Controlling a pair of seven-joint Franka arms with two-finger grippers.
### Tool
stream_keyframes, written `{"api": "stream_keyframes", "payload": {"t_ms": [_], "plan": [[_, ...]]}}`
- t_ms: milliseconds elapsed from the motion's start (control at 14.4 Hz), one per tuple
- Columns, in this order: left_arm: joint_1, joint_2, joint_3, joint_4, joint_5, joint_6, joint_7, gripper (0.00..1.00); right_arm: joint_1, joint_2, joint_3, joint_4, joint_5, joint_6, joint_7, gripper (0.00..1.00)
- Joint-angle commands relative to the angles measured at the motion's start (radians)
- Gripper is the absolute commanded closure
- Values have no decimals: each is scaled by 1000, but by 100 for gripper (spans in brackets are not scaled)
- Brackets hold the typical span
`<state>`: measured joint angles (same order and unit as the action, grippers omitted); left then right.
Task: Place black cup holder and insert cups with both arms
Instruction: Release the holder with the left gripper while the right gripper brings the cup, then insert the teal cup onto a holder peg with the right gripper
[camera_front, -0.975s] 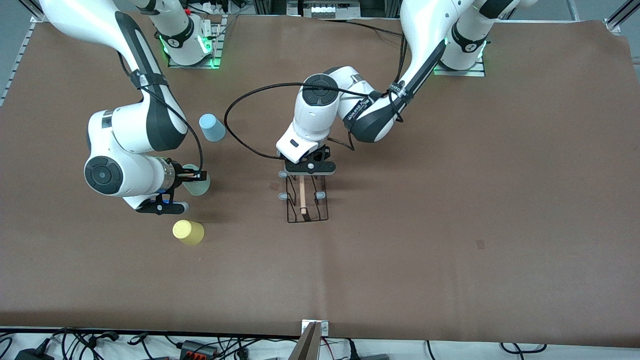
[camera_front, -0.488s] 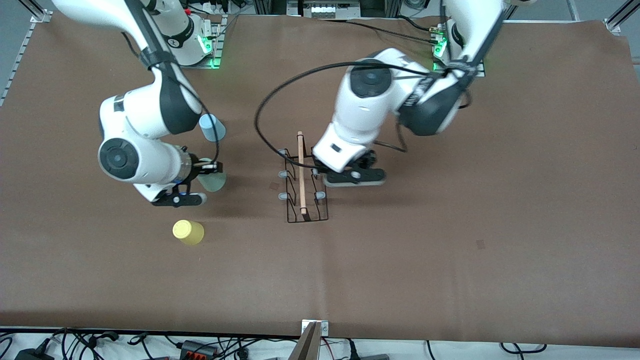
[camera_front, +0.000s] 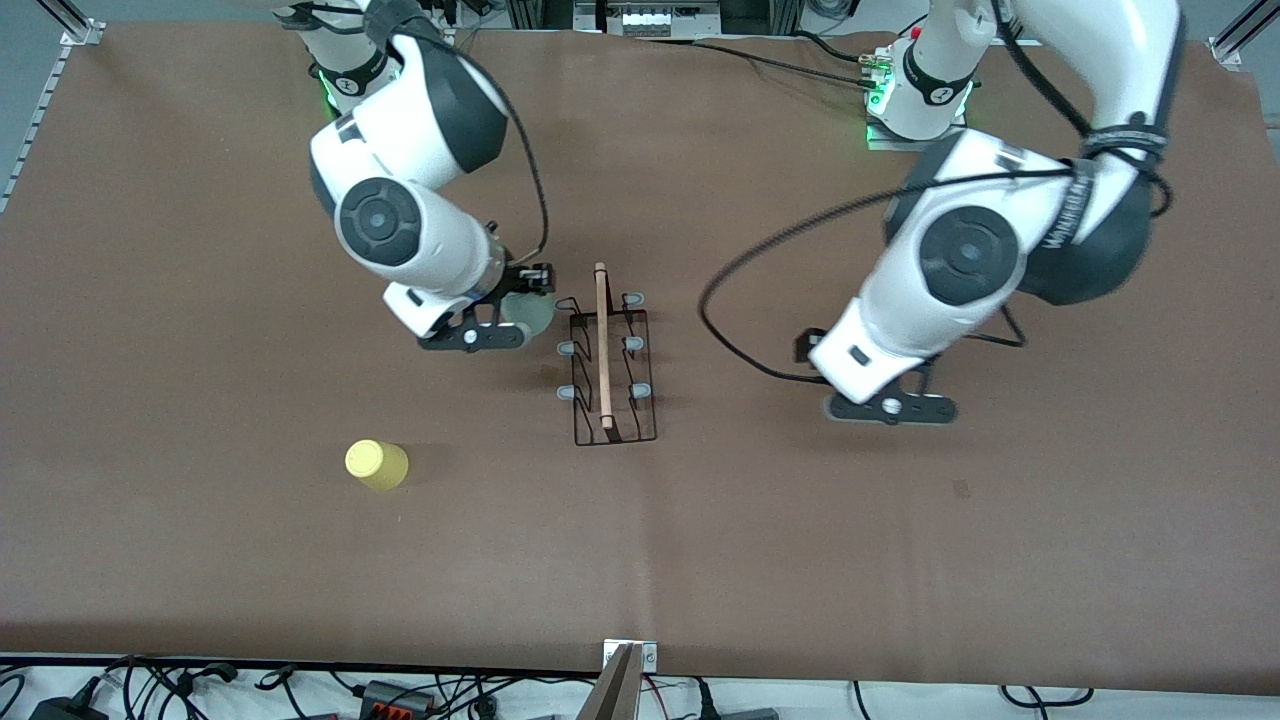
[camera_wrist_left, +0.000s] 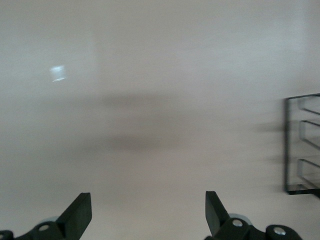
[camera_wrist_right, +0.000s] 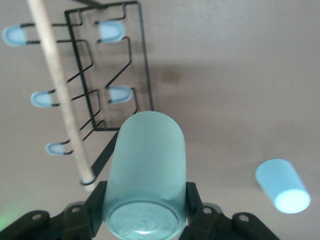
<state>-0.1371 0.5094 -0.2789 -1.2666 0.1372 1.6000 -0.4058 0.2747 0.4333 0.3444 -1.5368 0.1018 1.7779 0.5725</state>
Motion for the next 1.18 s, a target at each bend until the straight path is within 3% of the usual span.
{"api": "stream_keyframes", "payload": {"t_ms": [0,279,627,906,975,1045,1115], "plan": [[128,-87,-31,-21,-4,-108,32,0,0,59,30,24,6,5,26,74],[240,-221,-23,-23,-2,-210,50,0,11,94,30,24,6,5,27,74],[235,-189,-28,-33,7,-215,64,0,20,139,30,24,53,54,26,74],[234,-204,-29,-45,7,-210,62,0,18,176,27,24,36,95,17,73],[238,-204,-28,-43,9,-206,64,0,18,186,27,23,35,103,17,64],[249,-204,-28,-42,7,-203,64,0,20,193,25,23,35,104,27,27],[249,-204,-29,-40,7,-196,65,0,18,194,22,23,32,101,41,0]]}}
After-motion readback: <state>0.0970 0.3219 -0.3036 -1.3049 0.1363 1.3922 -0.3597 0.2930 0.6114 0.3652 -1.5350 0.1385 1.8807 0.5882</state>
